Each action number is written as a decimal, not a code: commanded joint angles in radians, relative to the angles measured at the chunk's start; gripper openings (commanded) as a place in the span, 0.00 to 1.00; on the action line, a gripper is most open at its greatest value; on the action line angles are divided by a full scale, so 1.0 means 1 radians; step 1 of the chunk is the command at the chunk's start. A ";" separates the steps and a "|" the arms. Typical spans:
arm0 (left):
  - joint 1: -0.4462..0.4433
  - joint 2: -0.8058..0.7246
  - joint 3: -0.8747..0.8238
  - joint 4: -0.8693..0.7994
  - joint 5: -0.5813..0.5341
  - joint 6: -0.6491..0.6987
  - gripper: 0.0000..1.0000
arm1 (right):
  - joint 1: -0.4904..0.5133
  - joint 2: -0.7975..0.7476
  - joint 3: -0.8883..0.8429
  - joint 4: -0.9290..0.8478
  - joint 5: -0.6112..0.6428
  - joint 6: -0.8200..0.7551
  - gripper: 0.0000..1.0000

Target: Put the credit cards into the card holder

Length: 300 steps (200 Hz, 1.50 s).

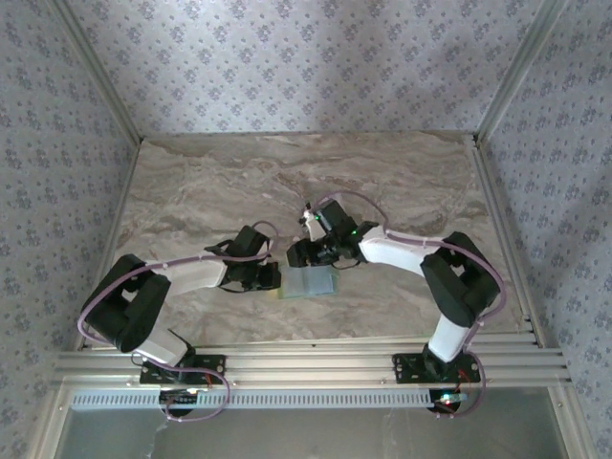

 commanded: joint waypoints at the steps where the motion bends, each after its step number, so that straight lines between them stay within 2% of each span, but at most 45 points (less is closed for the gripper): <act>1: -0.010 0.033 -0.032 0.013 0.004 -0.008 0.08 | -0.048 -0.077 0.002 -0.119 0.112 -0.062 0.46; 15: -0.008 0.032 -0.032 0.012 0.004 -0.006 0.07 | -0.090 -0.117 0.025 -0.175 0.176 -0.077 0.46; 37: -0.009 0.031 -0.032 0.010 0.002 -0.005 0.08 | -0.163 -0.134 0.090 -0.269 0.315 -0.104 0.51; 64: -0.009 0.031 -0.032 0.007 -0.002 -0.005 0.07 | -0.232 -0.082 0.168 -0.340 0.351 -0.135 0.57; 121: -0.009 0.027 -0.032 0.007 -0.004 -0.002 0.08 | -0.322 0.110 0.386 -0.349 0.282 -0.183 0.60; 165: -0.010 0.027 -0.031 0.005 -0.005 -0.002 0.08 | -0.339 0.213 0.481 -0.356 0.207 -0.183 0.59; 242: -0.009 0.024 -0.031 0.004 -0.005 0.000 0.08 | -0.351 0.219 0.457 -0.278 0.029 -0.148 0.54; 300: -0.009 0.024 -0.031 0.004 -0.004 0.001 0.08 | -0.354 0.263 0.477 -0.292 0.005 -0.150 0.53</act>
